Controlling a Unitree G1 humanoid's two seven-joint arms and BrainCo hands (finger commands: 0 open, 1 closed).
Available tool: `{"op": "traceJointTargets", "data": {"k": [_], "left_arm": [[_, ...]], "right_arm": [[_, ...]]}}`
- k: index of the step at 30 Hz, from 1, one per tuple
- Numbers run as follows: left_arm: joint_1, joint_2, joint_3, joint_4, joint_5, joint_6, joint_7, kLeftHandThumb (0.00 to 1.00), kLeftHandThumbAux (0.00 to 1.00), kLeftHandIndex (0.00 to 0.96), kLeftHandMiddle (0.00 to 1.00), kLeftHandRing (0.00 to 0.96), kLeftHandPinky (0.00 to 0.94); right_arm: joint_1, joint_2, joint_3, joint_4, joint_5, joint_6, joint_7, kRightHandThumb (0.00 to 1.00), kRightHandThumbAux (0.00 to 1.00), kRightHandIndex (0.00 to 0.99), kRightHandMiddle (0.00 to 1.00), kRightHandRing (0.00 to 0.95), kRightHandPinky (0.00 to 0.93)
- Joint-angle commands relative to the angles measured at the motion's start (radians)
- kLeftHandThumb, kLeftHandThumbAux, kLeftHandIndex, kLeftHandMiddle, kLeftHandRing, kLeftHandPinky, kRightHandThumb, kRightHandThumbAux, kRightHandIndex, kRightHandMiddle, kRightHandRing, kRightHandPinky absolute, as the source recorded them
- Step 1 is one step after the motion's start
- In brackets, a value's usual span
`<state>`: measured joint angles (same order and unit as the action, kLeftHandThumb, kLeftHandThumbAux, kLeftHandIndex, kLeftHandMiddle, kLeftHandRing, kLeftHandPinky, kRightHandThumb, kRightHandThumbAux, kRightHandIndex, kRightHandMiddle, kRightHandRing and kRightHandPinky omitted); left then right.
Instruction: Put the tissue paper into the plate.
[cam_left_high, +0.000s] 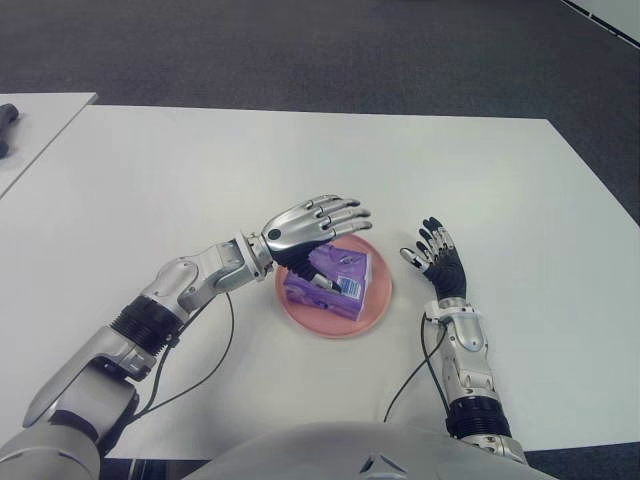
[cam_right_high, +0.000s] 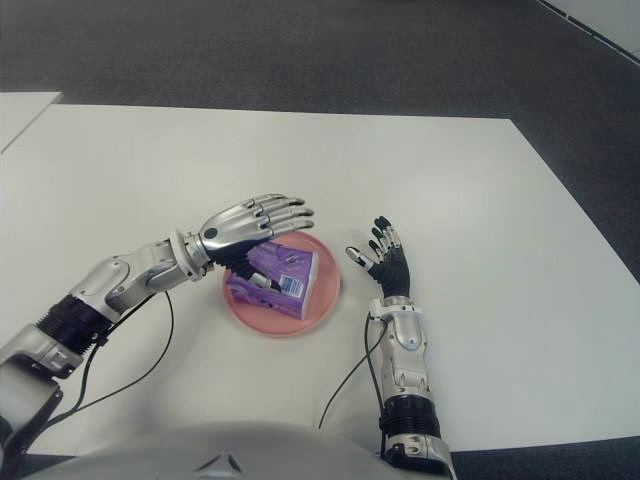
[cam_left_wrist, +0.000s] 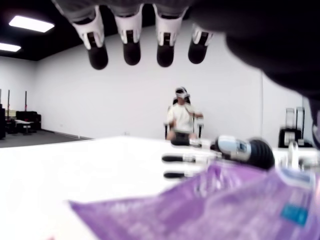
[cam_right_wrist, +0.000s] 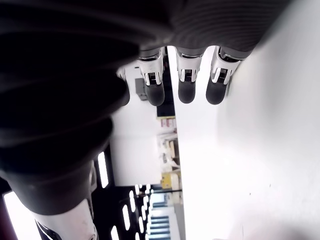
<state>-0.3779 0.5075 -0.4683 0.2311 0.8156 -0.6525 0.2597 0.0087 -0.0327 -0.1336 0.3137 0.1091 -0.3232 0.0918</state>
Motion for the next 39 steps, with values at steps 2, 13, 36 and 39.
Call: {"op": "traceJointTargets", "data": {"k": [2,13,36,39], "left_arm": [[0.017,-0.071,0.057,0.068,-0.123,-0.009,0.013,0.000,0.313,0.000,0.000,0.000,0.000],[0.062,-0.075,0.160,-0.043,-0.572,-0.001,-0.264,0.001,0.342,0.000,0.000,0.000,0.000],[-0.006,-0.227,0.421,-0.099,-0.865,0.276,-0.360,0.000,0.394,0.000,0.000,0.000,0.000],[-0.034,-0.211,0.476,0.056,-0.838,0.277,-0.317,0.000,0.389,0.000,0.000,0.000,0.000]], "right_arm": [[0.011,0.018,0.006,0.015,-0.022,-0.042,-0.028,0.018,0.793,0.000,0.000,0.000,0.025],[0.007,0.036,0.019,0.015,-0.044,-0.106,-0.054,0.063,0.701,0.000,0.000,0.000,0.004],[0.023,0.042,0.039,-0.011,-0.051,-0.117,-0.079,0.102,0.651,0.000,0.000,0.000,0.005],[0.019,0.030,0.036,-0.011,-0.042,-0.094,-0.069,0.109,0.652,0.000,0.000,0.000,0.007]]}}
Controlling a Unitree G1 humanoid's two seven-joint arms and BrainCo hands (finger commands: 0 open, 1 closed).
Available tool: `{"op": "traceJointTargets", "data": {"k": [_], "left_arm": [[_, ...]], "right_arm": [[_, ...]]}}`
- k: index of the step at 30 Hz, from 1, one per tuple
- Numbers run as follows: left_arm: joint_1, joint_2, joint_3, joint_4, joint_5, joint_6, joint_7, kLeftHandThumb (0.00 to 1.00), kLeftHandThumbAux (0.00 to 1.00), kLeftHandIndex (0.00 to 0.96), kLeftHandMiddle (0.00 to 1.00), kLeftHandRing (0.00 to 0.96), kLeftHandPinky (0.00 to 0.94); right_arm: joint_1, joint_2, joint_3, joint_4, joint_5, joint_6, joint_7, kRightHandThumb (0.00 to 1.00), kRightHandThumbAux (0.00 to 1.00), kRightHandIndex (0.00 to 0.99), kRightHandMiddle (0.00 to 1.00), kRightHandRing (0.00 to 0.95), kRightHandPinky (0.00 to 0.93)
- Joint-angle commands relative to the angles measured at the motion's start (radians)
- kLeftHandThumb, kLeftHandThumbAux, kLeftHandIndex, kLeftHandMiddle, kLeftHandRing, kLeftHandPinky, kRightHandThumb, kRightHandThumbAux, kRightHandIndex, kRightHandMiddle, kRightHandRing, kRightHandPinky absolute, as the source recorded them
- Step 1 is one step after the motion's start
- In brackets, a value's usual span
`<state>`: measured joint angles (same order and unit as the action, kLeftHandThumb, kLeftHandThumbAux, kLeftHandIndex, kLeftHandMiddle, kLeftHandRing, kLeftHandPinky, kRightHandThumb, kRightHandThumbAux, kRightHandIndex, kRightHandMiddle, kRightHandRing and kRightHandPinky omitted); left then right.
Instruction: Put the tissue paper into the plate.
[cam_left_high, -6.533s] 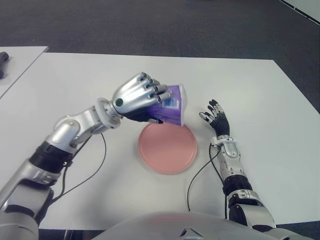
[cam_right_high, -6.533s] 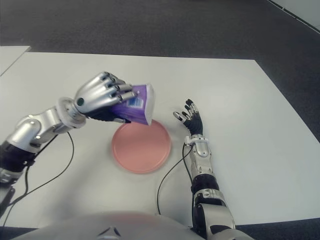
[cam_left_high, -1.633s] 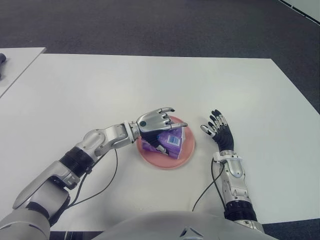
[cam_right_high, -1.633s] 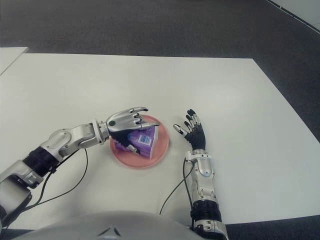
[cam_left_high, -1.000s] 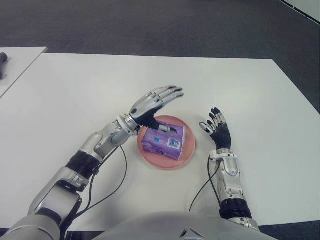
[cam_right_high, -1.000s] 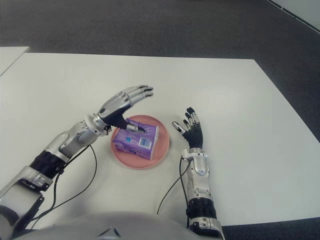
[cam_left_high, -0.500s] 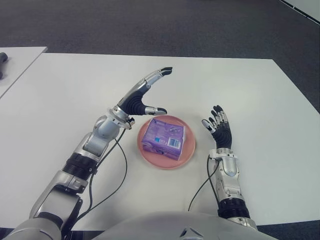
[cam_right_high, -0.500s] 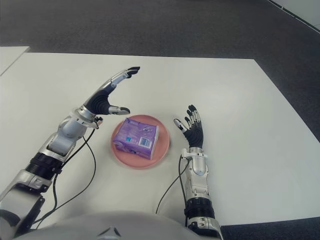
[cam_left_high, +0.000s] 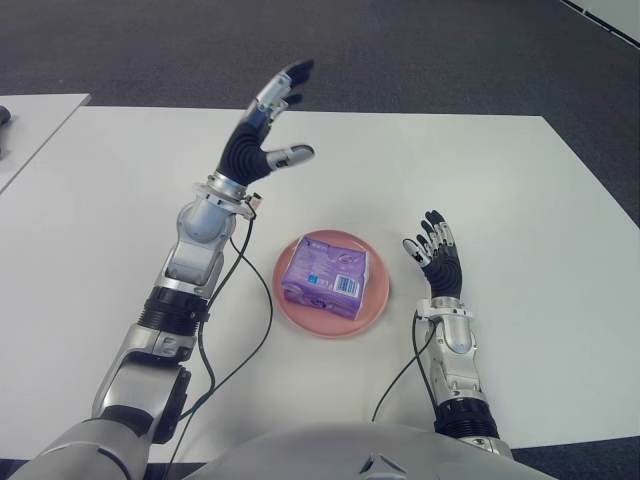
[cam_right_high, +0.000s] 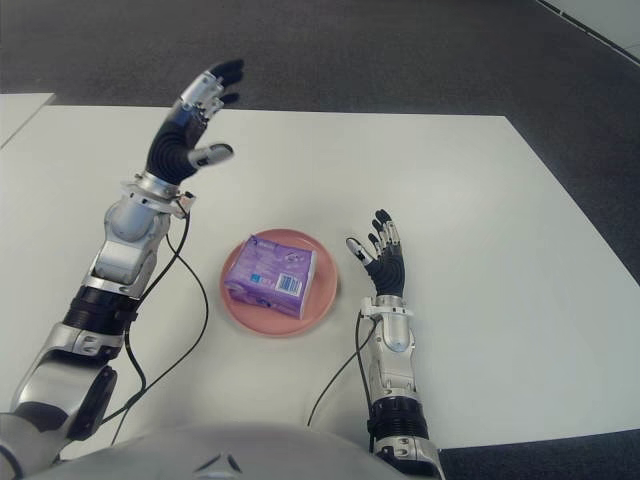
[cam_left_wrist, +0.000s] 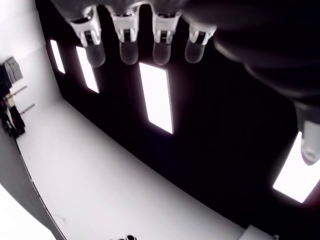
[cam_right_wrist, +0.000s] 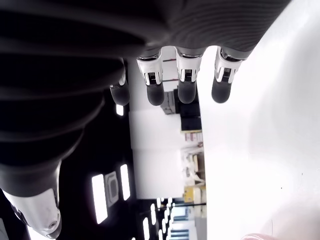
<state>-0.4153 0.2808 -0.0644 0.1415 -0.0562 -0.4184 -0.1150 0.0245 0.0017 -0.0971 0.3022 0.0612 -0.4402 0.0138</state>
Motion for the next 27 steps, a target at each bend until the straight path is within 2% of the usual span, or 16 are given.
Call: {"op": "traceJointTargets", "data": {"k": [1,5,11,15,19,27], "left_arm": [[-0.004,0.018,0.085,0.190,0.041,0.038,0.067,0.000,0.396,0.000,0.000,0.000,0.000],[-0.037,0.010,0.112,0.299,0.067,0.038,0.109,0.000,0.411,0.000,0.000,0.000,0.000],[-0.065,-0.001,0.133,0.462,0.116,-0.022,0.189,0.000,0.425,0.000,0.000,0.000,0.000],[-0.030,-0.020,0.138,0.531,0.132,-0.053,0.233,0.000,0.426,0.000,0.000,0.000,0.000],[0.027,-0.059,0.132,0.543,0.147,-0.073,0.280,0.000,0.423,0.000,0.000,0.000,0.000],[0.137,-0.140,0.101,0.451,0.195,-0.077,0.345,0.000,0.438,0.000,0.000,0.000,0.000]], "right_arm": [[0.001,-0.010,-0.004,0.003,0.011,0.030,0.014,0.111,0.655,0.000,0.000,0.000,0.009],[0.004,-0.032,-0.015,0.001,0.029,0.066,0.035,0.109,0.673,0.000,0.000,0.000,0.015],[0.017,-0.041,-0.016,-0.025,0.060,0.128,0.068,0.090,0.707,0.000,0.000,0.000,0.024],[-0.001,-0.022,-0.003,-0.015,0.052,0.135,0.059,0.075,0.729,0.000,0.000,0.000,0.028],[0.000,-0.027,-0.015,-0.005,0.059,0.130,0.063,0.071,0.746,0.000,0.000,0.000,0.028],[0.004,-0.040,-0.031,-0.002,0.061,0.146,0.068,0.073,0.761,0.000,0.000,0.000,0.028]]}}
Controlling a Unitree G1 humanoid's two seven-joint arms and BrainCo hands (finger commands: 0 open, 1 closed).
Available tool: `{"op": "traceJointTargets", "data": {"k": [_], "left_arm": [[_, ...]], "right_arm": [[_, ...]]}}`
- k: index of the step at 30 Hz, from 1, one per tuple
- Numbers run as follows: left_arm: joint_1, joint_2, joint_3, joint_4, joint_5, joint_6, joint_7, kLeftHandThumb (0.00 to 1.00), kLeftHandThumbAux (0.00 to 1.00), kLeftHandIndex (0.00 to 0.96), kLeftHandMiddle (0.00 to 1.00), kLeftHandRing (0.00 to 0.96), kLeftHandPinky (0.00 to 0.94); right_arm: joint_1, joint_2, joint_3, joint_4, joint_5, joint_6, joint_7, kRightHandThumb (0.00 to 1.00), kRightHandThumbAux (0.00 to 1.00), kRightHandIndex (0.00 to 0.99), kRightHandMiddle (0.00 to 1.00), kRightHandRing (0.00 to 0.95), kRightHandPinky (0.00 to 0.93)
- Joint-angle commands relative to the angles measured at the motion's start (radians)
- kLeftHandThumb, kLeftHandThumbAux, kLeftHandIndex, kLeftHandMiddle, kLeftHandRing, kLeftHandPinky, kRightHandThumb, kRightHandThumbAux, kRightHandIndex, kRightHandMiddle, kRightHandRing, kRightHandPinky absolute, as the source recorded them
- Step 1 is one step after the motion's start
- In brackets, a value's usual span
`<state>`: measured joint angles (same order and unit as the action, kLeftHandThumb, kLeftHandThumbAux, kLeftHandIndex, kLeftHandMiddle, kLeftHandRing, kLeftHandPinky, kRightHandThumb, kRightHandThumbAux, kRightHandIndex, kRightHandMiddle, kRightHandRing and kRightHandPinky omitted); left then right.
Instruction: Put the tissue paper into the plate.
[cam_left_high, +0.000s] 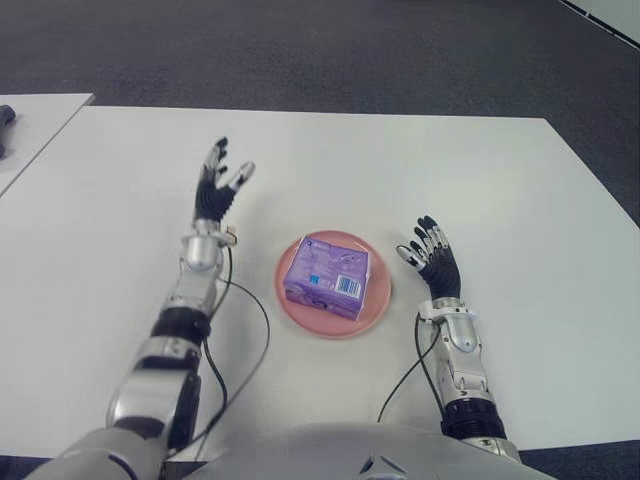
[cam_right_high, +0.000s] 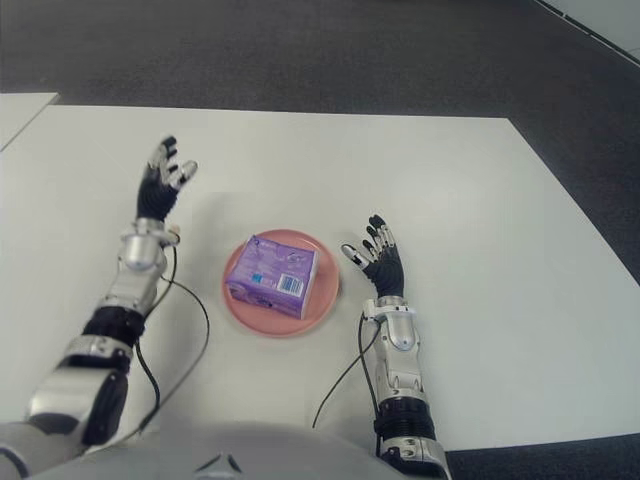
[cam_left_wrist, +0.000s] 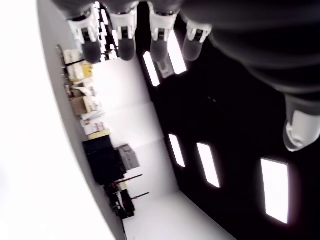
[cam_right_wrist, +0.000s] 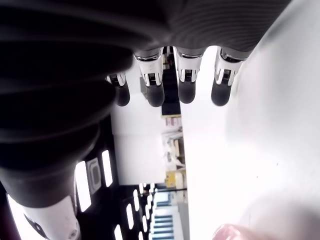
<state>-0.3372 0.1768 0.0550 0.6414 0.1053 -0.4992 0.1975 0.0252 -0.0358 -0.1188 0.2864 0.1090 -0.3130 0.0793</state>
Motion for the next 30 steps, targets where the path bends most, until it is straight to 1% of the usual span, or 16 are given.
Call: {"op": "traceJointTargets", "data": {"k": [1,2,6,10,12,16,19,22,23,26,30], "left_arm": [[0.068,-0.043,-0.021,-0.054,0.039,0.004,0.037,0.000,0.439,0.000,0.000,0.000,0.000],[0.074,-0.047,-0.022,-0.057,0.043,0.005,0.039,0.000,0.444,0.000,0.000,0.000,0.000],[0.102,-0.070,-0.031,-0.047,0.059,-0.008,0.057,0.000,0.467,0.000,0.000,0.000,0.000],[0.131,-0.087,-0.040,-0.037,0.073,-0.029,0.071,0.000,0.488,0.000,0.000,0.000,0.000],[0.148,-0.092,-0.044,-0.020,0.081,-0.040,0.075,0.000,0.500,0.000,0.000,0.000,0.000],[0.158,-0.093,-0.046,0.011,0.093,-0.052,0.080,0.000,0.516,0.000,0.000,0.000,0.000],[0.160,-0.095,-0.051,0.052,0.106,-0.067,0.088,0.000,0.522,0.000,0.000,0.000,0.000],[0.163,-0.098,-0.058,0.072,0.121,-0.075,0.097,0.000,0.526,0.000,0.000,0.000,0.000],[0.165,-0.099,-0.061,0.073,0.124,-0.076,0.097,0.000,0.526,0.000,0.000,0.000,0.000],[0.175,-0.103,-0.067,0.073,0.131,-0.081,0.099,0.000,0.521,0.000,0.000,0.000,0.000],[0.190,-0.108,-0.078,0.069,0.129,-0.082,0.093,0.000,0.513,0.000,0.000,0.000,0.000]], "right_arm": [[0.004,-0.002,-0.009,0.014,0.013,0.016,0.005,0.073,0.761,0.000,0.000,0.000,0.028],[0.005,-0.002,-0.009,0.015,0.012,0.014,0.007,0.075,0.759,0.000,0.000,0.000,0.026],[-0.032,0.001,-0.004,0.057,0.000,-0.002,0.006,0.084,0.747,0.000,0.000,0.000,0.028],[-0.017,-0.003,-0.005,0.042,0.000,0.010,0.010,0.093,0.744,0.000,0.000,0.000,0.031],[-0.009,-0.014,-0.018,0.036,0.013,0.029,0.016,0.095,0.746,0.000,0.000,0.000,0.034],[-0.005,-0.016,-0.027,0.029,0.018,0.043,0.018,0.095,0.749,0.000,0.000,0.000,0.034],[0.001,-0.014,-0.026,0.021,0.021,0.039,0.024,0.091,0.748,0.000,0.000,0.000,0.030],[0.024,0.008,-0.003,-0.023,0.008,0.033,0.015,0.083,0.739,0.000,0.000,0.000,0.023],[0.019,0.011,0.000,-0.019,0.006,0.029,0.014,0.081,0.737,0.000,0.000,0.000,0.022],[0.005,0.009,0.000,-0.021,0.008,0.031,0.017,0.075,0.733,0.000,0.000,0.000,0.022],[0.013,-0.005,-0.014,0.005,0.011,0.013,0.025,0.069,0.739,0.000,0.000,0.000,0.024]]}}
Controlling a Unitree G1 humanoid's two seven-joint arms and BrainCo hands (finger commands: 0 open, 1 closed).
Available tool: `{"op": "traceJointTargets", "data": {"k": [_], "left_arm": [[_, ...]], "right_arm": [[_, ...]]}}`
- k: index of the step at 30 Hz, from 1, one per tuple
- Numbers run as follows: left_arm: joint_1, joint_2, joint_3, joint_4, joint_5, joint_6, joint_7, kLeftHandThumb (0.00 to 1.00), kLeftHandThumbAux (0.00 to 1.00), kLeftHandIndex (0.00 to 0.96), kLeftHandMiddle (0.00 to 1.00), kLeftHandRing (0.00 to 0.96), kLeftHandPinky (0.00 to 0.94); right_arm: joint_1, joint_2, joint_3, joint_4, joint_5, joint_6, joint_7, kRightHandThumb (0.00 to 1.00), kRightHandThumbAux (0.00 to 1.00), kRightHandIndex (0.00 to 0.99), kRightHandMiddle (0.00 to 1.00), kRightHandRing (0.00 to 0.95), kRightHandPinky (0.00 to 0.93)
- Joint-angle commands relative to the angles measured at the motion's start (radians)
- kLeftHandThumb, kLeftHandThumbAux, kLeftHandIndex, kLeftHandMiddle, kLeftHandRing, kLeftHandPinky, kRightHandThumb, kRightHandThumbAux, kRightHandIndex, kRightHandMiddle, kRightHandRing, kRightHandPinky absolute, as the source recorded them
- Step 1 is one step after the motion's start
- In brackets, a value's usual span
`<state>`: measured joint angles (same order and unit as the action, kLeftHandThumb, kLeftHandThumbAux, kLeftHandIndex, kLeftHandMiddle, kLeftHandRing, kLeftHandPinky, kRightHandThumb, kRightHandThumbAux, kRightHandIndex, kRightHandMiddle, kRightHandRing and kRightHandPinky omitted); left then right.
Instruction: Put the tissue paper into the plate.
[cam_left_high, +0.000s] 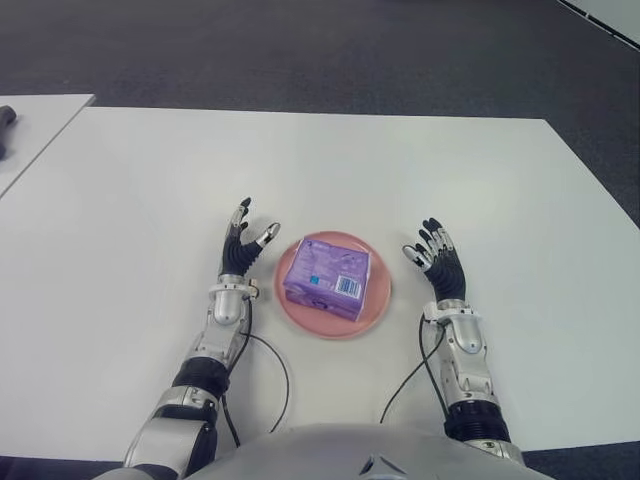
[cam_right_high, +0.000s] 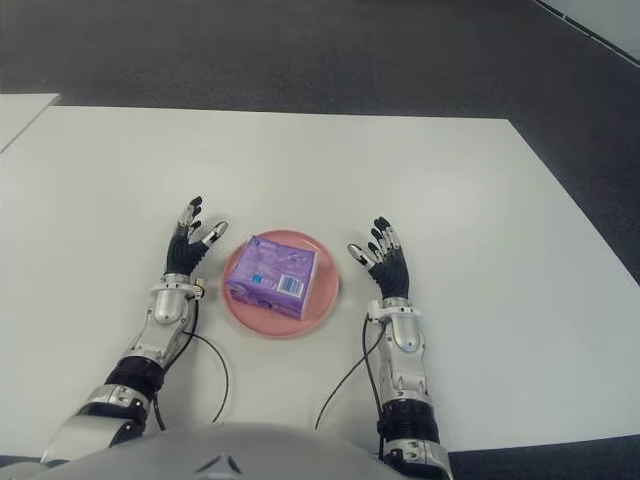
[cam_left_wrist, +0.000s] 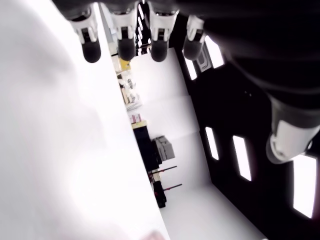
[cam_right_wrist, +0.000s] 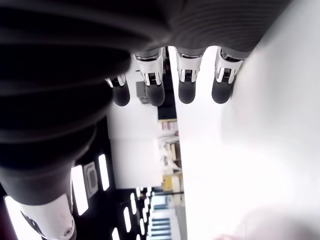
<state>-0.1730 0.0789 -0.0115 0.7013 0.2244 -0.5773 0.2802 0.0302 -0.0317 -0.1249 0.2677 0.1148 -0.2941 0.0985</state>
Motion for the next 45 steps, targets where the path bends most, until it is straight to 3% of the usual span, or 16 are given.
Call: {"op": "traceJointTargets", "data": {"k": [1,25,39,45], "left_arm": [[0.027,-0.011,-0.012,0.010,0.010,-0.004,0.009,0.000,0.512,0.000,0.000,0.000,0.000],[0.061,0.026,-0.007,-0.014,0.038,-0.021,0.038,0.000,0.499,0.000,0.000,0.000,0.000],[0.060,0.023,0.010,-0.002,-0.015,-0.045,0.023,0.000,0.462,0.000,0.000,0.000,0.000],[0.060,0.026,0.009,-0.002,-0.014,-0.046,0.030,0.000,0.449,0.000,0.000,0.000,0.000]], "right_arm": [[0.009,-0.015,-0.013,0.032,0.007,-0.006,0.009,0.068,0.741,0.000,0.000,0.000,0.023],[-0.016,-0.031,-0.020,0.022,0.010,0.083,0.000,0.079,0.742,0.000,0.000,0.000,0.018],[-0.021,-0.023,-0.020,0.040,0.015,0.058,0.006,0.086,0.739,0.002,0.000,0.000,0.019],[-0.041,-0.003,-0.016,0.075,0.001,0.002,-0.015,0.097,0.736,0.001,0.000,0.000,0.015]]}}
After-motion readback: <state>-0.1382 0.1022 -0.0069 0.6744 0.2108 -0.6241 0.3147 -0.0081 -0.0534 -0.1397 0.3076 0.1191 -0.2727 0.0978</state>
